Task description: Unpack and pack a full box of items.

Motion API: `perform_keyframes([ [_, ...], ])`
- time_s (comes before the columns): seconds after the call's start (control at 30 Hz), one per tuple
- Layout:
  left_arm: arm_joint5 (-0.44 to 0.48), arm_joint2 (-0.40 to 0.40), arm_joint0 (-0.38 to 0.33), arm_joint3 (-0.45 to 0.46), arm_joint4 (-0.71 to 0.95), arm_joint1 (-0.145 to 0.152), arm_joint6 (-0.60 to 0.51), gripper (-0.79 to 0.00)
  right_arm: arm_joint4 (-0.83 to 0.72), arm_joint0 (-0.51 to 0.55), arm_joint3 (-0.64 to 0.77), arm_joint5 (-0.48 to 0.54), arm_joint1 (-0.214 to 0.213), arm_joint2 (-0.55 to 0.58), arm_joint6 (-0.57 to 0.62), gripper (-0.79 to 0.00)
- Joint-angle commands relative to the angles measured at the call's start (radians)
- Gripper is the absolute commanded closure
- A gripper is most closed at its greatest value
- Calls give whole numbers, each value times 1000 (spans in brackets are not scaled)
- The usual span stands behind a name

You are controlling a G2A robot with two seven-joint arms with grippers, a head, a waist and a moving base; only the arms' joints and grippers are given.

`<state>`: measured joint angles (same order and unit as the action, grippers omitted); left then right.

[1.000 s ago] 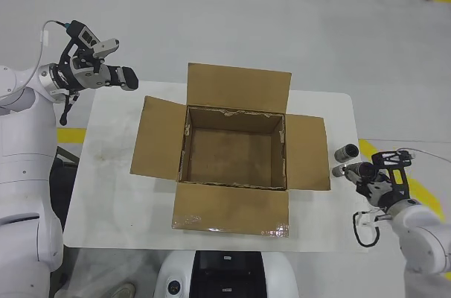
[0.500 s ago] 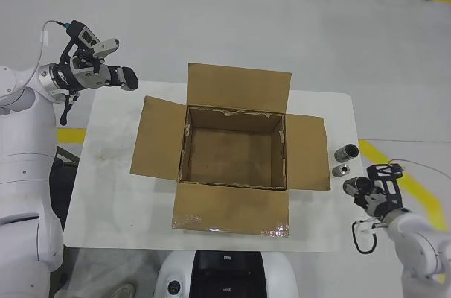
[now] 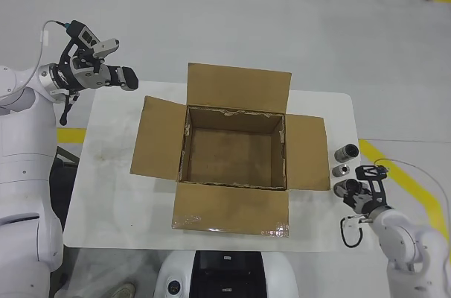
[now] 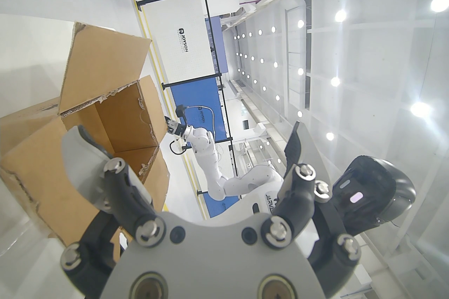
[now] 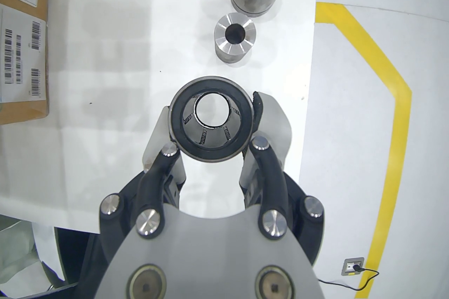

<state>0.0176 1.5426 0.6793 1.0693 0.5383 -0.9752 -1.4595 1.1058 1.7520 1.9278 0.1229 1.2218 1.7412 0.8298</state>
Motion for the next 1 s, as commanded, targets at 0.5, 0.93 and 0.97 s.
perform_keyframes([
  [0.5,0,0,0,0,0,0,0,-785,44,-89,-114,2,-8,-51,-20,-80],
  [0.93,0,0,0,0,0,0,0,-785,42,-104,-149,-15,-11,-70,-19,-302],
  [0.97,0,0,0,0,0,0,0,-785,41,-104,-151,-16,-12,-72,-19,-314],
])
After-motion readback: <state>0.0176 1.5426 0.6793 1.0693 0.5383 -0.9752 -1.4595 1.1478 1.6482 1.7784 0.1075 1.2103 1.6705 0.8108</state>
